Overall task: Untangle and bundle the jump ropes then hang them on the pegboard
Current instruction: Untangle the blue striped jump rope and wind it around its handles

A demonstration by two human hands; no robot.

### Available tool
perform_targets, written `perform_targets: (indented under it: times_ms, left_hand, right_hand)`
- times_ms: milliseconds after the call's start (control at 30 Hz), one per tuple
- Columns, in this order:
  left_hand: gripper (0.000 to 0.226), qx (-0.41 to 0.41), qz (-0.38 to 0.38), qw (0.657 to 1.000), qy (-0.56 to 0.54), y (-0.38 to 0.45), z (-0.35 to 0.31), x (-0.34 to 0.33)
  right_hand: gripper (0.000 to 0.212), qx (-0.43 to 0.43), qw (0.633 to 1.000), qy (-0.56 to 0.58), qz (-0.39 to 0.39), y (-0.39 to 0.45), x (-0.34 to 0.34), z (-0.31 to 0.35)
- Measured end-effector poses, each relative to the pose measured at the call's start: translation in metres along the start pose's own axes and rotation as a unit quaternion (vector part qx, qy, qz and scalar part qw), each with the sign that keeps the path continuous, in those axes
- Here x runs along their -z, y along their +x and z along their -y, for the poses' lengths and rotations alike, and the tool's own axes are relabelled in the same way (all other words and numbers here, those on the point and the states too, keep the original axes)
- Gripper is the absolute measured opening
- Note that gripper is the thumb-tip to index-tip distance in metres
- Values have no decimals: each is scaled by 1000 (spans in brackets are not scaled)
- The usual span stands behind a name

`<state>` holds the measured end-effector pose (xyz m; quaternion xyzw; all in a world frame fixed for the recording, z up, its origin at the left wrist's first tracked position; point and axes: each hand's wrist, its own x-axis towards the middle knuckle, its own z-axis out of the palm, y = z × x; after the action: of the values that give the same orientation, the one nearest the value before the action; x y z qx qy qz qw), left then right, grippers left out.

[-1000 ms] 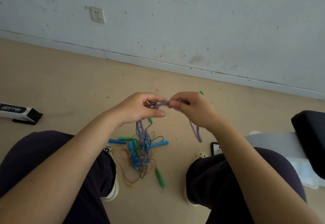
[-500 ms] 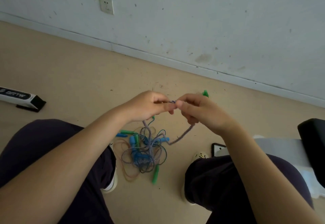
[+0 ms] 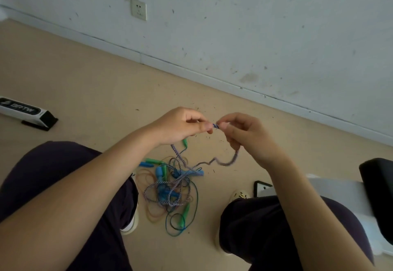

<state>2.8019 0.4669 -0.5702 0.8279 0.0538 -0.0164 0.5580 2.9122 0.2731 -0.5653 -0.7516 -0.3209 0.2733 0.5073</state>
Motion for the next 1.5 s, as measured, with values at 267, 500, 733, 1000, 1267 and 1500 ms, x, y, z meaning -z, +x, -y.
perform_targets:
  times_ms: [267, 500, 733, 1000, 1267, 1500]
  left_hand:
    - [20, 22, -60, 997, -35, 1, 7, 24]
    - [23, -18, -21, 999, -44, 6, -4, 3]
    - [23, -19, -88, 992, -91, 11, -17, 22]
    - [24, -35, -60, 992, -104, 12, -19, 8]
    - [18, 4, -48, 993, -105, 11, -12, 19]
    - [18, -2, -4, 994, -111, 13, -9, 8]
  right_hand:
    - [28, -26, 966, -5, -256, 2, 33, 2]
    - [24, 33, 998, -56, -3, 1, -1, 13]
    - [33, 59, 913, 168, -367, 9, 48, 37]
    - [37, 32, 998, 25, -54, 1, 13, 30]
    - [22, 54, 967, 48, -245, 3, 20, 21]
    - [3, 43, 998, 10, -39, 4, 4, 23]
